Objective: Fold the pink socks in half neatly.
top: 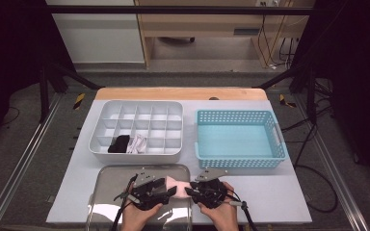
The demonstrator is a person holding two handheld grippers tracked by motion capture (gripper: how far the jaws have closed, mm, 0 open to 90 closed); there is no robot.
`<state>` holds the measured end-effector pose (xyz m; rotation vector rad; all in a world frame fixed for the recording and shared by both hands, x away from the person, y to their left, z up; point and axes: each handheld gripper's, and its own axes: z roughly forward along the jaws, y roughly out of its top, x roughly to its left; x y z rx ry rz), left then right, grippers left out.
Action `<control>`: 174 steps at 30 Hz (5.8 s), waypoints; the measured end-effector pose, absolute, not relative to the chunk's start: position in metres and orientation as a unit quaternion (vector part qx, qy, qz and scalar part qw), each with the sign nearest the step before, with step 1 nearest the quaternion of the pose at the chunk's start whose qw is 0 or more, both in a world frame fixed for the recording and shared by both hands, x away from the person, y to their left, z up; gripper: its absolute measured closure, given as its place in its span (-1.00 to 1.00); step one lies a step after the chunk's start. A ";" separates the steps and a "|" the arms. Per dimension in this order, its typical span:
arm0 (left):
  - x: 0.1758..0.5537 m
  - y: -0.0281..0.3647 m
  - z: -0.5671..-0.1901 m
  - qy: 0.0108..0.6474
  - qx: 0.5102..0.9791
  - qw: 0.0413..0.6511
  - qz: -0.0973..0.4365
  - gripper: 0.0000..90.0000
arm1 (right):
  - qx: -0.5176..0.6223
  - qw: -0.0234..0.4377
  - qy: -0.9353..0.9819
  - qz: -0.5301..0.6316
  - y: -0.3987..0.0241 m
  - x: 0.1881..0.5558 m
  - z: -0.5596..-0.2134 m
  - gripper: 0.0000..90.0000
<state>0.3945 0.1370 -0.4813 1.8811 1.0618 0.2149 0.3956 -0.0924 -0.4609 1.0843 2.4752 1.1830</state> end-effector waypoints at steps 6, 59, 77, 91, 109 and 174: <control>0.399 0.133 -0.484 0.434 0.769 0.462 0.079 -0.30 | 0.364 0.091 0.834 0.405 -0.094 0.397 -0.464 0.57; 0.396 0.144 -0.457 0.418 0.755 0.502 0.049 0.51 | 0.385 0.121 0.789 0.464 -0.131 0.393 -0.450 0.50; 0.404 0.172 -0.425 0.419 0.742 0.513 0.096 0.50 | 0.458 0.186 0.762 0.419 -0.193 0.389 -0.461 0.15; 0.424 0.185 -0.399 0.421 0.738 0.514 0.121 0.49 | 0.483 0.204 0.751 0.402 -0.212 0.386 -0.465 -0.04; 0.460 0.192 -0.370 0.422 0.736 0.503 0.163 0.49 | 0.485 0.206 0.747 0.405 -0.212 0.387 -0.465 -0.06; 0.515 0.171 -0.418 0.440 0.808 0.344 0.188 0.51 | 0.475 0.175 0.772 0.384 -0.202 0.395 -0.477 0.03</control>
